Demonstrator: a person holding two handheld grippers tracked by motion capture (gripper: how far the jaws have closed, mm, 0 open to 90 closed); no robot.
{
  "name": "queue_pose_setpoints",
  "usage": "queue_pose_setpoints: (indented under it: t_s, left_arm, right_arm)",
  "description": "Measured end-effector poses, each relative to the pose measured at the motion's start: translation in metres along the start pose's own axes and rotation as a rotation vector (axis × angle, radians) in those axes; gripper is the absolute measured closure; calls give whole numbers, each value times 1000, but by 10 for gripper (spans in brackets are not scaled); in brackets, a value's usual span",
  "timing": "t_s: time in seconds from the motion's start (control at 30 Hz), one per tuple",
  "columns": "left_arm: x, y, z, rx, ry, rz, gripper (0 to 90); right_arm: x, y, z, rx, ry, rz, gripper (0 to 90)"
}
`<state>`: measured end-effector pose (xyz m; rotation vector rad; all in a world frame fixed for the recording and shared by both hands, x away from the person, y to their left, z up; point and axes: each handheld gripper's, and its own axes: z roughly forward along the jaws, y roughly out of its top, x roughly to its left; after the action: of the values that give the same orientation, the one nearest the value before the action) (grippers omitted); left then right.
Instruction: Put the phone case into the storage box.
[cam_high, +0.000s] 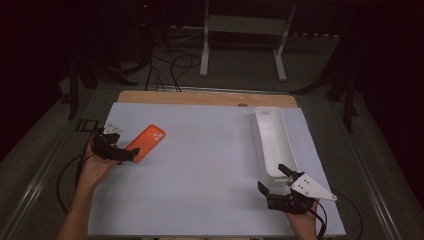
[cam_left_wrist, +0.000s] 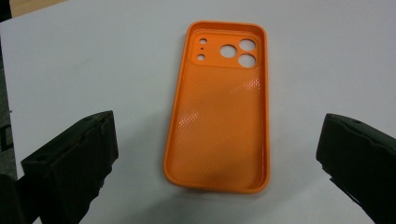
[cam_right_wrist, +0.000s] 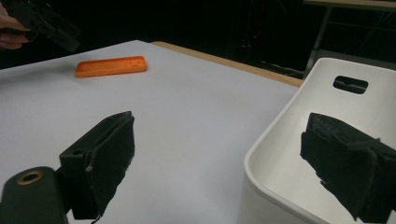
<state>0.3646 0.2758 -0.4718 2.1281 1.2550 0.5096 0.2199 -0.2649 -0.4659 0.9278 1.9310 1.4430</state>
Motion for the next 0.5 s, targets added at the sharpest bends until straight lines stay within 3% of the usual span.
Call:
queue_pose_setpoints:
  t_s: [0.5]
  left_arm:
    - [1, 6, 11, 45, 1, 13, 0]
  right_arm:
    - [0, 0, 0, -1, 0, 2, 96]
